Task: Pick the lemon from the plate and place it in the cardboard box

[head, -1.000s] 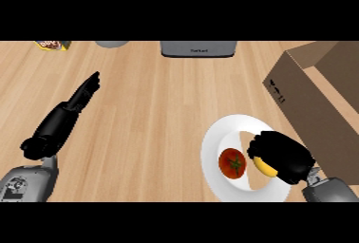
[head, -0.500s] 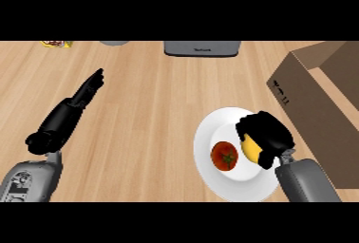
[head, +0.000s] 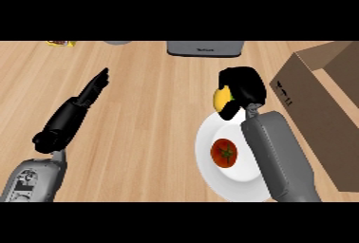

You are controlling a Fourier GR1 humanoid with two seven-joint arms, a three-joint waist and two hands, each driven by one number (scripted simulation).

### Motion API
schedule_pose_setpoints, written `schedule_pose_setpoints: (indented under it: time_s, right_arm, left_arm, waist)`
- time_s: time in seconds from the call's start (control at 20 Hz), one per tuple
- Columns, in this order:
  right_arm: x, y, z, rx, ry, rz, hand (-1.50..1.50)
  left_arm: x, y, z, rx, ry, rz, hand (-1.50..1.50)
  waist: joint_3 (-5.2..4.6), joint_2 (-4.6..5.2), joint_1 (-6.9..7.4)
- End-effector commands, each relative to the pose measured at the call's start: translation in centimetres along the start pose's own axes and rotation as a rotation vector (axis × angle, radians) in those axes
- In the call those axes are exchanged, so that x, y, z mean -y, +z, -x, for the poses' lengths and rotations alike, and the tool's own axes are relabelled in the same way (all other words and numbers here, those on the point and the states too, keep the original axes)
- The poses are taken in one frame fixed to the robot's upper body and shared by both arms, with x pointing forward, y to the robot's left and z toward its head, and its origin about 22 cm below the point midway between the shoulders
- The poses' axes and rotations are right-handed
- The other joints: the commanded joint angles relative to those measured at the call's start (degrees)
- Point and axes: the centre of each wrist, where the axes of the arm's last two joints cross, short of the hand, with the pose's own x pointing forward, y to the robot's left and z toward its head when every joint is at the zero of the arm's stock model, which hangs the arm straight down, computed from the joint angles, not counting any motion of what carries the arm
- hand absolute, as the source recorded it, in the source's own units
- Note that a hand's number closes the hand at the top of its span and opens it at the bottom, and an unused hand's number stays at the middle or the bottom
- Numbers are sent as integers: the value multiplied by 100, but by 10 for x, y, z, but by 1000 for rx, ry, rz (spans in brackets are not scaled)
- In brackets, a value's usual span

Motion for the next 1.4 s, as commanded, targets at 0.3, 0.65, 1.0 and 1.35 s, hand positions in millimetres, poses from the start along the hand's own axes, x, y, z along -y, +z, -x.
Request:
schedule_pose_setpoints:
  time_s: [0.3, 0.65, 1.0, 1.35]
  right_arm:
    - [94, -17, -38, -120, -17, 321, 150]
    - [141, -14, 8, -423, -188, 553, 150]
    - [163, -1, 92, -595, -206, 600, 150]
    - [166, 8, 163, -659, -93, 434, 150]
  left_arm:
    - [-31, 0, 0, -8, -16, -41, 0]
    - [-8, 15, 7, -8, -12, -52, 0]
    - [-2, 7, 7, -32, 3, -44, 0]
    - [-9, 13, -3, -24, 2, -39, 0]
  waist:
    - [-3, -68, -220]
    - [-1, -61, -199]
    - [0, -49, -225]
    - [1, -51, -171]
